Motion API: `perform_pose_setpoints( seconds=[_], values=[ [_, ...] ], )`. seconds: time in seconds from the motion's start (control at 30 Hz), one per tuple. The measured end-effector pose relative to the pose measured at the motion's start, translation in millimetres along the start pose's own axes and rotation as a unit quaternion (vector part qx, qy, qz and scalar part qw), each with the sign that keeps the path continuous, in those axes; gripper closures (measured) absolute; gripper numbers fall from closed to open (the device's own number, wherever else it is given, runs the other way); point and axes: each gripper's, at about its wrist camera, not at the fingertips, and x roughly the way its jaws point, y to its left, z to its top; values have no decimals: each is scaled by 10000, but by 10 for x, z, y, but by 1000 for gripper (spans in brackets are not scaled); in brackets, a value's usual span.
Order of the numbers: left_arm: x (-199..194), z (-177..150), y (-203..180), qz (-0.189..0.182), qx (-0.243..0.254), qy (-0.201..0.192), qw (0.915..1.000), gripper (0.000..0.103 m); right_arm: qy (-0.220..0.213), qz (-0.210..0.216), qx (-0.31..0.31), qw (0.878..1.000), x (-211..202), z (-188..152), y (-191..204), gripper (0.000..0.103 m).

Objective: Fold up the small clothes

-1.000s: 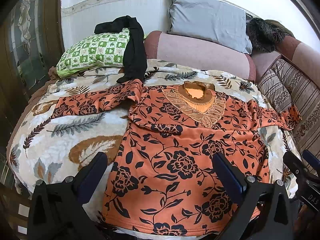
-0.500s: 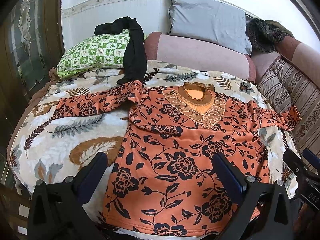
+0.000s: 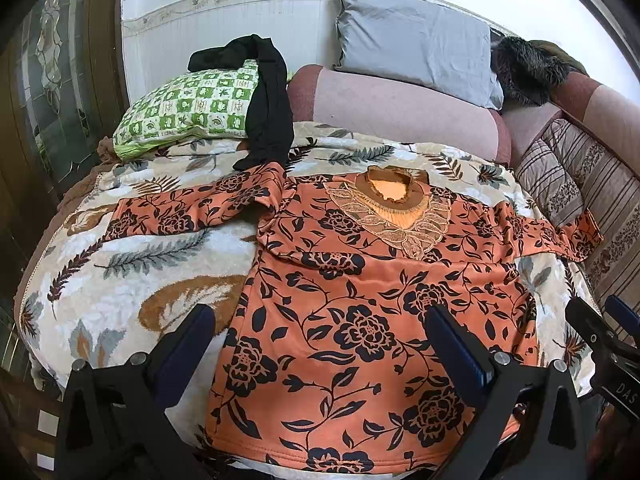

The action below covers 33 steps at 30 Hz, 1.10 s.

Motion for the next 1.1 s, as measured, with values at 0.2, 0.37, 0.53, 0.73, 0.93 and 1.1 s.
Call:
perform_pose_setpoints(
  seconds=[0.2,0.37,0.53,0.73,0.93,1.1],
  values=[
    [1,3,-1,-3,2,7,10000,0,-7,-5,-6,10000,6,29,-9,0],
    [144,-26,76,-72,-151,200,9997,0,191,281,185,9993,125,18,-79,0],
    [551,-139,267,-33,-390,816,9959,0,601,975,1499,9821,579,-4,-830,0],
    [981,-262,416,120,-595,1276,9900,0,346,929,4199,9021,1377,31,-2774,0],
    [1308,-252,430,254,-534,1440,9878,0,51,774,5993,7968,2213,-48,-4252,19],
    [1500,-239,429,204,-486,1535,9867,0,-87,-344,6053,7952,2458,94,-4725,24]
  ],
)
